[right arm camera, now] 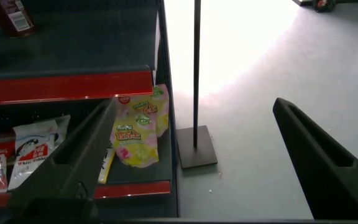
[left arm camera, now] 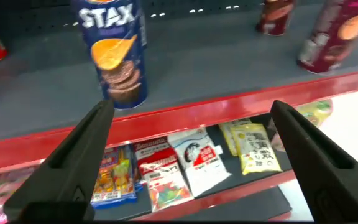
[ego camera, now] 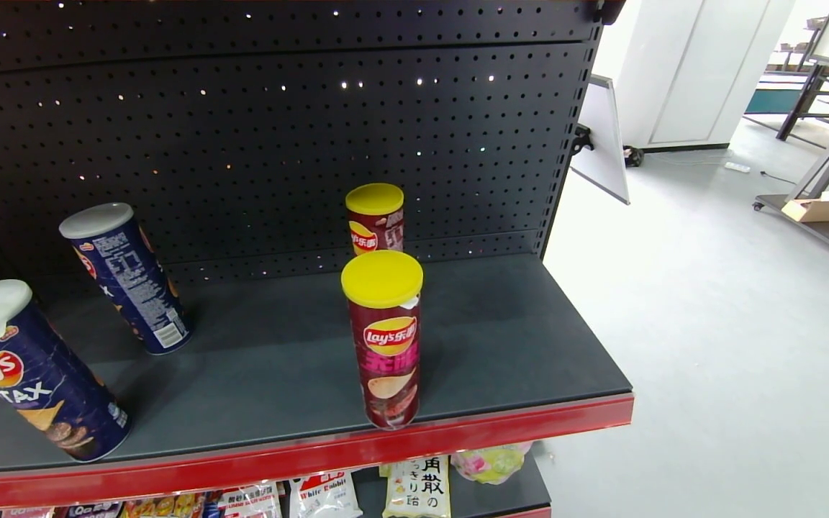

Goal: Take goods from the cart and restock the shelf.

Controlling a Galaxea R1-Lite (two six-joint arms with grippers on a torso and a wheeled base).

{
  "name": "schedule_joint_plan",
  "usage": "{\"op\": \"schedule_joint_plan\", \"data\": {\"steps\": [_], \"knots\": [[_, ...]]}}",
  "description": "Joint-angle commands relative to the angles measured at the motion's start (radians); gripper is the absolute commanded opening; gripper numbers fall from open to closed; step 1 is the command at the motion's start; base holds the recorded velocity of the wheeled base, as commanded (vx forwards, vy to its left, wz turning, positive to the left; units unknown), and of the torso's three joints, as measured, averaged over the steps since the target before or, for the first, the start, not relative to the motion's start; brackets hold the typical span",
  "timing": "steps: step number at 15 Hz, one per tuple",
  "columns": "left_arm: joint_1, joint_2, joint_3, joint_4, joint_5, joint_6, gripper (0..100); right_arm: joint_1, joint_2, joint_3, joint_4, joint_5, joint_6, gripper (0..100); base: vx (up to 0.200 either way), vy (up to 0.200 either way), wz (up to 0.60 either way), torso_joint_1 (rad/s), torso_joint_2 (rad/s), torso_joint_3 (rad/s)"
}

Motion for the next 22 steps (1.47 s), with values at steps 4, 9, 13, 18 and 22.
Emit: {"op": "schedule_joint_plan", "data": {"steps": [4,9,13,18,22], "knots": [[0.003,0.002,0.013,-0.007,0.015,-0.007,100,0.0,0.001,0.0,0.0,0.002,-0.002,100,0.0,0.0,0.0,0.0,0.0,0.0],[0.003,0.002,0.084,-0.163,-0.108,0.008,100,0.0,0.001,0.0,0.0,0.001,-0.007,100,0.0,0.0,0.0,0.0,0.0,0.0],[0.014,0.002,0.082,-0.156,-0.01,0.01,100,0.0,0.001,0.0,0.0,0.001,-0.007,100,0.0,0.0,0.0,0.0,0.0,0.0],[0.011,0.002,0.085,-0.162,-0.047,-0.003,100,0.0,0.001,0.0,0.0,0.001,-0.007,100,0.0,0.0,0.36,0.001,0.0,0.002],[0.011,0.002,0.085,-0.162,-0.051,-0.004,100,0.0,0.001,0.0,0.0,0.001,-0.005,100,0.0,0.0,0.45,0.004,0.0,0.002]]}}
